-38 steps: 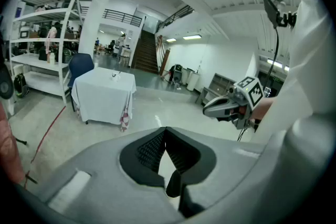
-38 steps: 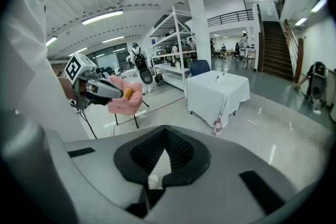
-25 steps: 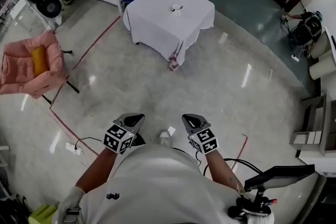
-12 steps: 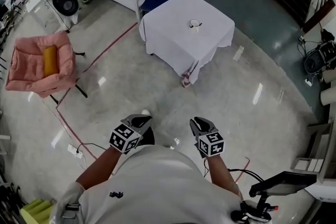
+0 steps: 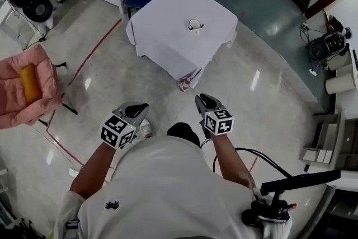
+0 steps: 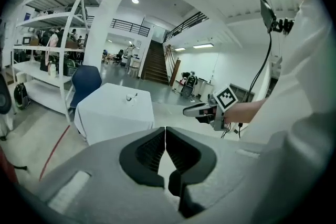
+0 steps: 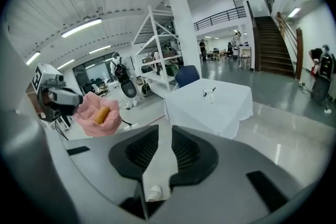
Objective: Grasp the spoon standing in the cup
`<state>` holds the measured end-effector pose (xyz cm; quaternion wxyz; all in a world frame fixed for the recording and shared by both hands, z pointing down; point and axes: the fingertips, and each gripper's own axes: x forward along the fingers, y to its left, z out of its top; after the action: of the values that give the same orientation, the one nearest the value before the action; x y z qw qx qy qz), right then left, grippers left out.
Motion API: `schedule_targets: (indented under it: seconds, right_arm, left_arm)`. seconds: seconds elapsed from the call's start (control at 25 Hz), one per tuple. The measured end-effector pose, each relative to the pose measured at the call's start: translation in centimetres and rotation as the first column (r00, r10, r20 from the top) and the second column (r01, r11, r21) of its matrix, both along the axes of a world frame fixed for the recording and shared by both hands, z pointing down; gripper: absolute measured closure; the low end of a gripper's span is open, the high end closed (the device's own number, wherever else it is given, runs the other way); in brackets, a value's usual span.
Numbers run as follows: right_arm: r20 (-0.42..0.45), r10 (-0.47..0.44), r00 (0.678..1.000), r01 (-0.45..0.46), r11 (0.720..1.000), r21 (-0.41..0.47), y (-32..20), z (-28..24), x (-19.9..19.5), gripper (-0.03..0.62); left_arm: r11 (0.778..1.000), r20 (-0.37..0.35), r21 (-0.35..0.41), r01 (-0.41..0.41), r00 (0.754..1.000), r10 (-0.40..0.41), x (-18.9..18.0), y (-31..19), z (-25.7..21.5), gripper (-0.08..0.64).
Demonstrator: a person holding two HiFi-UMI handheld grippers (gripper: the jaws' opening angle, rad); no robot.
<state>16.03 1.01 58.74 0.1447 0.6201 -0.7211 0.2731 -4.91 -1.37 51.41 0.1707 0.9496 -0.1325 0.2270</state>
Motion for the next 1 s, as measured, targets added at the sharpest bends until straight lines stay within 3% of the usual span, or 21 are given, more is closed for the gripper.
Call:
schedule_targets:
  seconds: [0.16,0.4,0.76,1.0]
  right_arm:
    - [0.046,0.056,0.997,-0.055,0.998,-0.03,-5.8,1.5,1.9,0.505]
    - [0.145,0.181,0.973,-0.174,0.983,-0.057,-16.9,5.6,9.2,0.502]
    - [0.229,0.272,0.935,-0.255,0.962,-0.102,-33.8,9.9,21.7,0.444]
    - [0.301,0.32,0.898,-0.277,0.944,-0.18,-39.8,13.7,26.8,0.426]
  left_arm:
    - [0.999,0.005,-0.029,0.046,0.999,-0.046,-0.3,-4.6,0.7,0.548]
    - [0.985,0.038,-0.034,0.17,0.985,-0.169,1.6,-12.3,2.0,0.548]
    - [0.946,0.088,0.014,0.324,0.942,-0.324,8.7,-23.1,-0.5,0.548]
    - [0.919,0.119,0.022,0.393,0.912,-0.393,13.3,-27.2,-0.8,0.548]
